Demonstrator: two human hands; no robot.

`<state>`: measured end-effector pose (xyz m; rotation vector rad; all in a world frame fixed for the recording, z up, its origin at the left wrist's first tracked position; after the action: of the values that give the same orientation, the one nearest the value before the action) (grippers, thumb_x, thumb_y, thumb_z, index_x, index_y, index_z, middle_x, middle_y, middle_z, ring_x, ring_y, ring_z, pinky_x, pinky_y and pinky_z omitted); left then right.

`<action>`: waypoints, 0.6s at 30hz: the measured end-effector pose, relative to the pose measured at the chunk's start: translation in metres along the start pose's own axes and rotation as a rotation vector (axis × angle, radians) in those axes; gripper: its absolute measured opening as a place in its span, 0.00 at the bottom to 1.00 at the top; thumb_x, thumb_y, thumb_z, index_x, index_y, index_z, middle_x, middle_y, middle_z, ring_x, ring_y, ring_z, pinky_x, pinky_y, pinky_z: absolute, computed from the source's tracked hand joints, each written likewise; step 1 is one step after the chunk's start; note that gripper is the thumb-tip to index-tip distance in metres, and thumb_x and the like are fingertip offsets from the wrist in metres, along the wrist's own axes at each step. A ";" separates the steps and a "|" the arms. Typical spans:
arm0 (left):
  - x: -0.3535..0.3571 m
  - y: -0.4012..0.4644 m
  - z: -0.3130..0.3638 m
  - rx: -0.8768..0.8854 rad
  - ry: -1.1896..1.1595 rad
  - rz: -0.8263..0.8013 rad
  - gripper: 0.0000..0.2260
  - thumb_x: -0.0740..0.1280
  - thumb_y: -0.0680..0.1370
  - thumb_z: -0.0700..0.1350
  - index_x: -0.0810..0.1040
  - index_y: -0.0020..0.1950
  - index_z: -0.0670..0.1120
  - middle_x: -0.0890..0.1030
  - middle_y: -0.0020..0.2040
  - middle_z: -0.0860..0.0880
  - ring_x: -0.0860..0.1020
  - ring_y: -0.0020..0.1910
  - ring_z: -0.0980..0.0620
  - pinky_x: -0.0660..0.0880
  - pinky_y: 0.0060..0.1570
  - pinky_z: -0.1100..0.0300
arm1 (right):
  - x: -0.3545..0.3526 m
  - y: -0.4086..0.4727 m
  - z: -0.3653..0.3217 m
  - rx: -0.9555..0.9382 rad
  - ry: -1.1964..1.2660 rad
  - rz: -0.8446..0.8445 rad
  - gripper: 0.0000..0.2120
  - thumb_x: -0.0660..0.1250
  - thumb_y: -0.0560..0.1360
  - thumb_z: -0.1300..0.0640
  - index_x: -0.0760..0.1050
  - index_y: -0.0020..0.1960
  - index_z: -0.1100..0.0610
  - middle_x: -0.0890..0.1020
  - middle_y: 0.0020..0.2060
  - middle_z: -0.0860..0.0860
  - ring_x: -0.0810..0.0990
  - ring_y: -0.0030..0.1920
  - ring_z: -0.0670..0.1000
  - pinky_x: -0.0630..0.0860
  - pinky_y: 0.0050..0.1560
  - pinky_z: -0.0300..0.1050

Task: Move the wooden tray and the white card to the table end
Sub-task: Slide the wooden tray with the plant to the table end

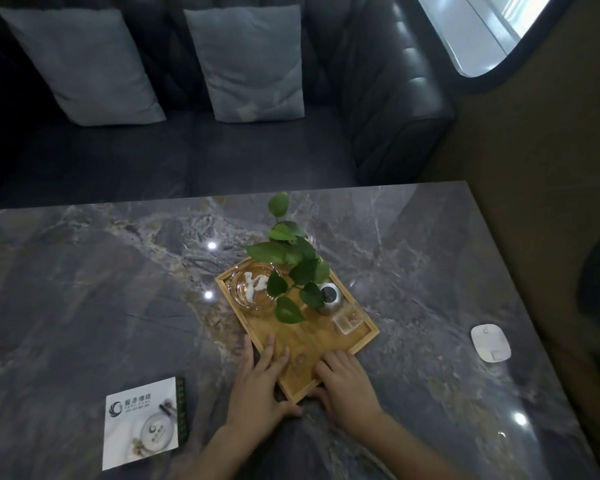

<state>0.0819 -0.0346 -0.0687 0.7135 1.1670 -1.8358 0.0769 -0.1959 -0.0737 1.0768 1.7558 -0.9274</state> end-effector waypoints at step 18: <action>0.022 0.027 0.063 -0.054 -0.010 0.058 0.47 0.71 0.65 0.69 0.57 0.79 0.56 0.45 0.81 0.52 0.34 0.77 0.39 0.47 0.77 0.45 | -0.024 -0.002 0.069 -0.014 0.028 0.009 0.10 0.73 0.68 0.49 0.75 0.42 0.53 0.77 0.42 0.50 0.76 0.45 0.54 0.65 0.53 0.43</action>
<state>0.0925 -0.1058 -0.0726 0.6998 1.1736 -1.7513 0.1010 -0.2653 -0.0764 1.0926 1.7762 -0.8968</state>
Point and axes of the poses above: each hand's wrist, its own y-axis towards the middle knuckle, its own x-axis out of the palm, z = x × y, the point moved 5 cm from there along y, towards the middle knuckle
